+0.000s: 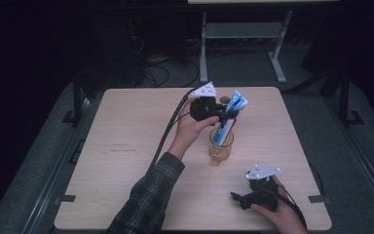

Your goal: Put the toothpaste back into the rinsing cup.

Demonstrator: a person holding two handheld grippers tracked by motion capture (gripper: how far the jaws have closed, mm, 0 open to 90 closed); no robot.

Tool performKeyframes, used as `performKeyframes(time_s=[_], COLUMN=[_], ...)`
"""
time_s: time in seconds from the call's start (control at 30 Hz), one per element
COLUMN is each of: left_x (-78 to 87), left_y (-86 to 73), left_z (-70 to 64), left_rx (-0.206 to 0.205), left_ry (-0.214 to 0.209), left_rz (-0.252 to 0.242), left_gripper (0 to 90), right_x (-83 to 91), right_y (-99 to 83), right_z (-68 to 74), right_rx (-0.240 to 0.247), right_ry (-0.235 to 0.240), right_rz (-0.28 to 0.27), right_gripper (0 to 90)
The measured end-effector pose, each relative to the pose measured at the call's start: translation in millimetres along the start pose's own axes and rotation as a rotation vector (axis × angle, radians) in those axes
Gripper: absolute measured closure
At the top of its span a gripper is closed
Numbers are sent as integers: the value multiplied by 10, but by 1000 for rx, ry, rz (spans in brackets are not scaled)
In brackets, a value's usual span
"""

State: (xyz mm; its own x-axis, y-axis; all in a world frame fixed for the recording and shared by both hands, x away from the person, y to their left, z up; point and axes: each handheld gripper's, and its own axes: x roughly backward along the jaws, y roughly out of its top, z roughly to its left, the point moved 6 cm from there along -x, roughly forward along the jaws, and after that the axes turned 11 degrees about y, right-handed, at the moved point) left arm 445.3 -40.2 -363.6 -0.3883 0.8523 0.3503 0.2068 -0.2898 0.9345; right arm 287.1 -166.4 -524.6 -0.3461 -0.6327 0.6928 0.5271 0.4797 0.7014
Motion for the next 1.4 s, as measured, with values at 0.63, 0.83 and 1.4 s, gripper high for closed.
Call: performKeyframes(time_s=[0.63, 0.83, 1.4], left_x=[-81, -95, 40], left_y=[-352, -383, -347], left_z=[12, 9, 95], left_rx=[10, 2, 20], left_ry=[13, 23, 83], left_rz=[54, 68, 62], left_gripper=[721, 716, 436], right_x=[-1, -1, -1], right_y=[1, 1, 1], right_z=[-1, -1, 1], right_rx=[2, 2, 1], right_ry=[0, 0, 1], right_rz=[-1, -1, -1], right_gripper=[10, 10, 10])
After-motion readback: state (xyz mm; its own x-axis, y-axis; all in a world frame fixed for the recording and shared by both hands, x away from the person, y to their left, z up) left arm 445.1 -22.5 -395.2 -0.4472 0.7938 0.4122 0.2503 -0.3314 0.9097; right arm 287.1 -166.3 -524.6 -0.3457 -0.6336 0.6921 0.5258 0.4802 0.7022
